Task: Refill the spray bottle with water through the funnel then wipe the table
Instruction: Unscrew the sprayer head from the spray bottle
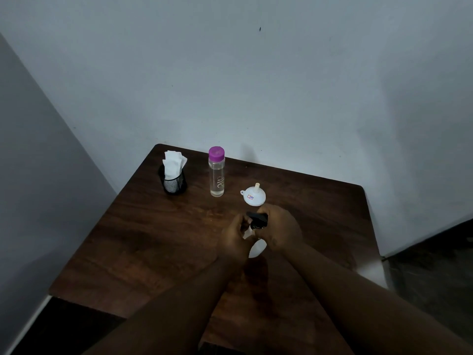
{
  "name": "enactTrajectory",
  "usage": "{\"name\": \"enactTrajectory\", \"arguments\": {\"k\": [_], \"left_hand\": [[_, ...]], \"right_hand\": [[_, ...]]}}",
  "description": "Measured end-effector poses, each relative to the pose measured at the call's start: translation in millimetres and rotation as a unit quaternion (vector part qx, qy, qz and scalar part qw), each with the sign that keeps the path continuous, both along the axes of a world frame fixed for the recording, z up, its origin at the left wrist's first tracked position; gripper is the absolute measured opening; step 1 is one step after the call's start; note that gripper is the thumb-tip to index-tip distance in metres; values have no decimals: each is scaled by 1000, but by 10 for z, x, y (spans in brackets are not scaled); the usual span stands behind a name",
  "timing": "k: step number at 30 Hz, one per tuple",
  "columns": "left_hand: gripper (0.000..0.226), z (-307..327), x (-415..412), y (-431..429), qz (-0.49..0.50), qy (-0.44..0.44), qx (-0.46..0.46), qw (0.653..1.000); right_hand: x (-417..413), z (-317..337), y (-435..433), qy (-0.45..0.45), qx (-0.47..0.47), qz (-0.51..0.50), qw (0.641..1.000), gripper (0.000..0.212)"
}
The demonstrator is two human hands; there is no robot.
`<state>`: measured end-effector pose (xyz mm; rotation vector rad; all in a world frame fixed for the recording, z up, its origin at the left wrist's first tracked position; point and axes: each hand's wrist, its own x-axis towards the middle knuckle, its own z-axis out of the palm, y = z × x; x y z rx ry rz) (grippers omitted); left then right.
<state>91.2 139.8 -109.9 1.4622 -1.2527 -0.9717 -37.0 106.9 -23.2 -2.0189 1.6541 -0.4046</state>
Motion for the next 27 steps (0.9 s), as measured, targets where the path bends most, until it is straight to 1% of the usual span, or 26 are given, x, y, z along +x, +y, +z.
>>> {"name": "enactTrajectory", "arguments": {"k": [1,2,4,7,8,10,12,14,17,20,24,27], "left_hand": [[40,-9,1,-1,0,1,-2,1000],[41,0,-2,7,0,-1,-3,1000],[43,21,2,19,0,-8,-7,1000],[35,29,11,4,-11,-11,-11,1000],[34,36,14,3,-13,-13,-10,1000],[39,39,12,12,-11,-28,-12,999],[44,30,7,13,-11,-38,-11,999],[42,5,12,2,-13,-38,-15,999],[30,-5,15,-13,-18,-44,-20,999],[29,-21,25,-21,-17,-44,-9,999],[30,-59,28,-40,-16,-83,-37,996],[32,-74,28,-36,-3,-74,-41,996]], "right_hand": [[-7,-3,-1,-14,-2,7,1000,22],[-12,-6,2,-28,2,18,999,25],[-12,-2,9,-41,6,42,998,37],[5,3,20,-38,10,29,999,46],[11,8,20,-33,9,13,999,44],[20,2,14,-25,4,-2,1000,33],[25,0,19,-29,4,-5,1000,29],[13,12,25,-43,3,-5,999,33],[-25,49,17,-62,-14,-1,998,36],[-56,134,12,-75,-28,1,997,38],[-146,252,33,-85,-31,7,996,40],[-220,351,70,-88,-35,1,996,40]]}}
